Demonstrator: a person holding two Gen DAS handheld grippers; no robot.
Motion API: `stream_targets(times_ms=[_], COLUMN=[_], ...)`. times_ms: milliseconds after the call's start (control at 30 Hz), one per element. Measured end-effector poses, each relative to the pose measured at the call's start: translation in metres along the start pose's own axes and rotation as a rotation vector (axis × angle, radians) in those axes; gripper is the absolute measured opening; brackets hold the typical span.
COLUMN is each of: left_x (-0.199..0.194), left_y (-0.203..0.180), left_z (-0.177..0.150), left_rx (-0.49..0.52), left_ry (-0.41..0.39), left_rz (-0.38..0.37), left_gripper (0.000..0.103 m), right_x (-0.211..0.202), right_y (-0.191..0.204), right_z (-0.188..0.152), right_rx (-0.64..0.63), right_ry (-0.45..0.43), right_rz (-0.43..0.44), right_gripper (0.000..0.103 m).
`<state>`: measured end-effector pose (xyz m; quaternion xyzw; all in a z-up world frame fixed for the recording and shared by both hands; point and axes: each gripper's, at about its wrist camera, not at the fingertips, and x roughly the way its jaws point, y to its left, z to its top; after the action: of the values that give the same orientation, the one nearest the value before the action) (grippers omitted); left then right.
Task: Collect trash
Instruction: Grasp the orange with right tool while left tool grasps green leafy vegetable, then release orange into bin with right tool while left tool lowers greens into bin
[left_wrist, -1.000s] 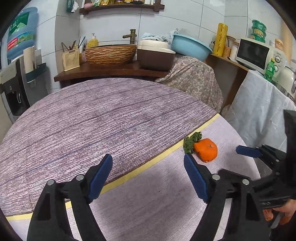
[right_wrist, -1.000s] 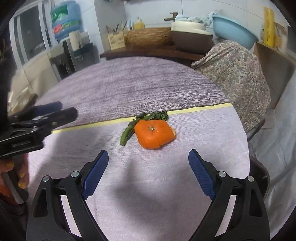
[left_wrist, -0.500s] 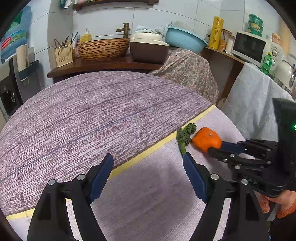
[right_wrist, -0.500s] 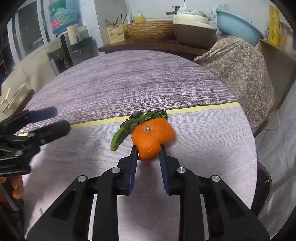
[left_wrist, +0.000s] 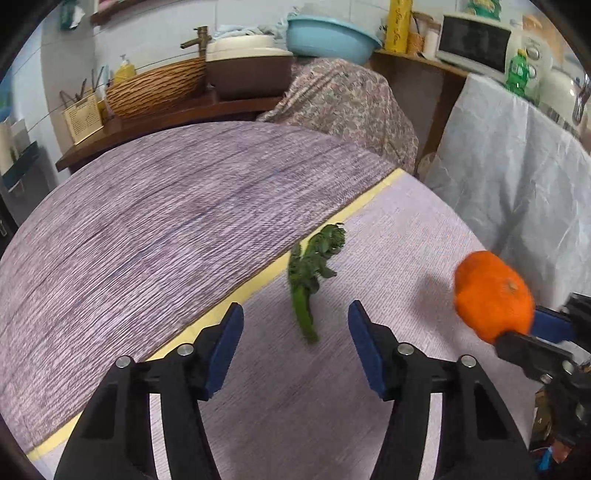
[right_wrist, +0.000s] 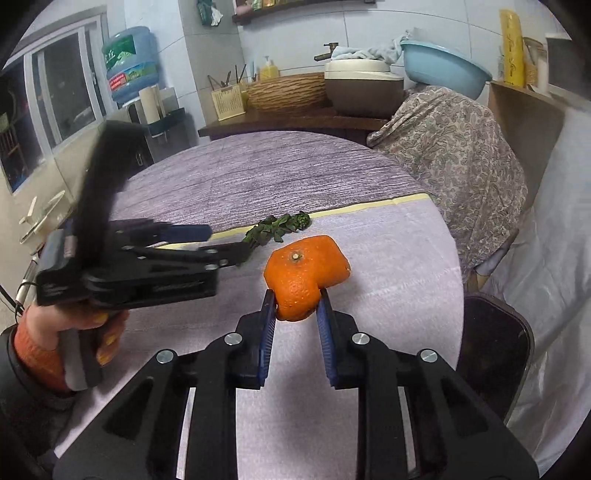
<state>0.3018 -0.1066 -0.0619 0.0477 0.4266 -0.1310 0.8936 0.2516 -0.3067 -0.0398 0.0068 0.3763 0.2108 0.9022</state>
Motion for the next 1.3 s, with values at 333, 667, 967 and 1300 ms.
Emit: stream_targets(times_ms=[333, 667, 967, 1300], left_x=[0.008, -0.044, -0.055, -0.035], left_y=[-0.006, -0.055, -0.124, -0.195], left_z=[0.005, -0.018, -0.024, -0.02], left_rx=[-0.015, 0.021, 0.126, 0.229], left_ry=[0.017, -0.069, -0.069, -0.029], left_rz=[0.005, -0.182, -0.302, -0.336], left_gripper=[0.009, 0.009, 0.009, 0.009], right_x=[-0.031, -0.073, -0.097, -0.023], right_y=[-0.016, -0.059, -0.124, -0.184], right_z=[-0.027, -0.061, -0.101, -0.15], right_rx=[0.043, 0.179, 0.342, 0.477], right_ry=[-0.063, -0.143, -0.115, 0.027], right_rz=[-0.034, -0.09, -0.233, -0.259], right_gripper=[0.023, 0.023, 0.023, 0.035])
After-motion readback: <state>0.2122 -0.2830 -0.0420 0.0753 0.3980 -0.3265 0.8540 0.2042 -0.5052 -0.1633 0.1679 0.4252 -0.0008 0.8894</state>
